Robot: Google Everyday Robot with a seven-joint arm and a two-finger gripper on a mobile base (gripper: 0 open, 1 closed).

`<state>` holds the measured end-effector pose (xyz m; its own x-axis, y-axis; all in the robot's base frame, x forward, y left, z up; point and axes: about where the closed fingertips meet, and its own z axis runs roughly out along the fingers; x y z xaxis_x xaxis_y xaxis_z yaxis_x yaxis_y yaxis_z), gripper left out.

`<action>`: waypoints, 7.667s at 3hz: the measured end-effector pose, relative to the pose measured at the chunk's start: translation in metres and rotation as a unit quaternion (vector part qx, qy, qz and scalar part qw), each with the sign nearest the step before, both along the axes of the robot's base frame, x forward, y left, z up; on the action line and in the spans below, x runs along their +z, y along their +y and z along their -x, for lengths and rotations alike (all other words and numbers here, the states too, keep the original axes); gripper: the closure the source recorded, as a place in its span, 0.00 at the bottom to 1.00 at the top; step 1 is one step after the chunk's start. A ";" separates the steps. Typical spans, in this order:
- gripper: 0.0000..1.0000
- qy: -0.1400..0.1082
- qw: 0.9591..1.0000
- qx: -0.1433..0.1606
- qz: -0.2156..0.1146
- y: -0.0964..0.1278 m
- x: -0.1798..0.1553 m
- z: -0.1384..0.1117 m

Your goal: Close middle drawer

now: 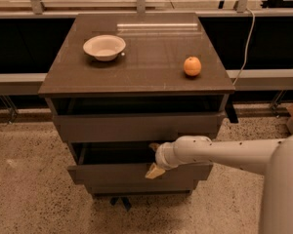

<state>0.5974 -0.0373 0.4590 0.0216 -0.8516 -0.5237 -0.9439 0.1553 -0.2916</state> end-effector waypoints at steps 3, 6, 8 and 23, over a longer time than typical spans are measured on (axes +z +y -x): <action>0.78 0.014 0.993 -0.014 -0.119 0.010 0.015 0.107; 1.00 0.077 0.939 0.019 -0.334 0.055 -0.051 0.106; 1.00 0.145 0.910 0.032 -0.386 0.089 -0.103 0.099; 1.00 0.098 0.943 -0.070 -0.310 0.090 -0.089 0.007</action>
Offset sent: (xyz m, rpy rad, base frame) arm -0.1253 -0.0036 0.0370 0.1992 0.0130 -0.0499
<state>0.5902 0.0527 0.3699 -0.2174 -0.3675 -0.9043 -0.9281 0.3646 0.0749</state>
